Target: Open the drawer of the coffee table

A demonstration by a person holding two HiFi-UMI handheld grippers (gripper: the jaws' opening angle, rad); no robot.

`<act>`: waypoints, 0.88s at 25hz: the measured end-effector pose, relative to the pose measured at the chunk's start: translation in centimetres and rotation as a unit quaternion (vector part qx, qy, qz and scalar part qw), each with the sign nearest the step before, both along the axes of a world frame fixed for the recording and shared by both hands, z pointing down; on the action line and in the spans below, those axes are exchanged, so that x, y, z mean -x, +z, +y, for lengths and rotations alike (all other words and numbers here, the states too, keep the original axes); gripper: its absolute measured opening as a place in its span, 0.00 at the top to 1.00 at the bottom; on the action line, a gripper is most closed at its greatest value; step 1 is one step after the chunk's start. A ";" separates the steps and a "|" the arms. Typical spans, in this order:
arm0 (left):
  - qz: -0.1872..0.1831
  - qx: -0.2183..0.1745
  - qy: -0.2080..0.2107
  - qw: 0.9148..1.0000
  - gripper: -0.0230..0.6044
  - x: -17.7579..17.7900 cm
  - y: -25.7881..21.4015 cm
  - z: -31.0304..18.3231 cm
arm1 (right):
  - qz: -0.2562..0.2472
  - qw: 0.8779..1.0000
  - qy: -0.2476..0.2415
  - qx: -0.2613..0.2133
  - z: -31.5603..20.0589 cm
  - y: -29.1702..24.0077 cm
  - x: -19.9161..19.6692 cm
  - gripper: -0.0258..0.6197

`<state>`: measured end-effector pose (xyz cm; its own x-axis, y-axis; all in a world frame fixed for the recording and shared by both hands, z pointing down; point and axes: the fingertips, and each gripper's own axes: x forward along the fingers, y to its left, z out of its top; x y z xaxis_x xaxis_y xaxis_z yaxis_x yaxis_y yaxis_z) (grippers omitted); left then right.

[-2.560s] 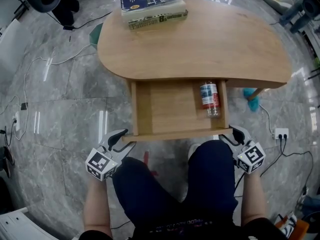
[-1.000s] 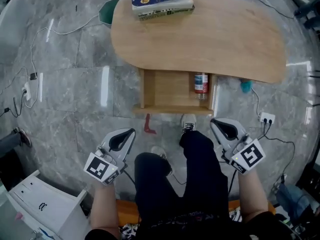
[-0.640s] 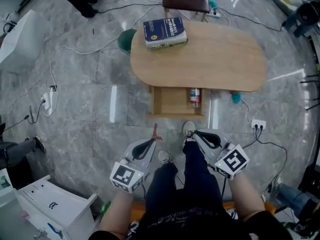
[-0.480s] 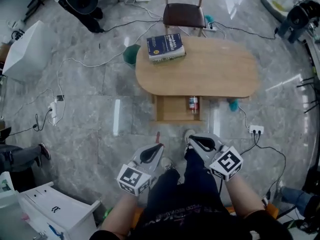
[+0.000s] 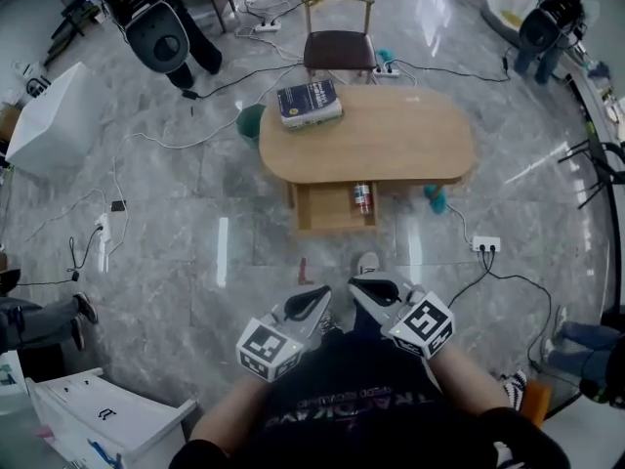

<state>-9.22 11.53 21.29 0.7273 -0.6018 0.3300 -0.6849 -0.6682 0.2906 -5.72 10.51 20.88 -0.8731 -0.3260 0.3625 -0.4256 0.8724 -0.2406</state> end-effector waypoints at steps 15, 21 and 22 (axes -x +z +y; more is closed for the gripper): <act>0.000 -0.005 -0.054 0.999 0.95 -7.5 -2.1 6.2 | -0.006 0.998 -0.056 -0.011 7.9 -2.5 -8.1 0.96; 0.011 0.002 -0.075 0.997 0.95 -12.9 -2.4 8.8 | -0.014 0.997 -0.074 -0.004 10.6 -2.3 -13.3 0.96; 0.011 0.003 -0.077 0.997 0.95 -13.7 -2.3 9.4 | -0.015 0.997 -0.079 -0.002 11.1 -2.3 -13.9 0.96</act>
<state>4.46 20.89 19.00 0.6333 -0.7050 0.3191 -0.7728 -0.5542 0.3093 8.22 21.64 18.61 -0.9240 -0.1858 0.3342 -0.2760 0.9290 -0.2466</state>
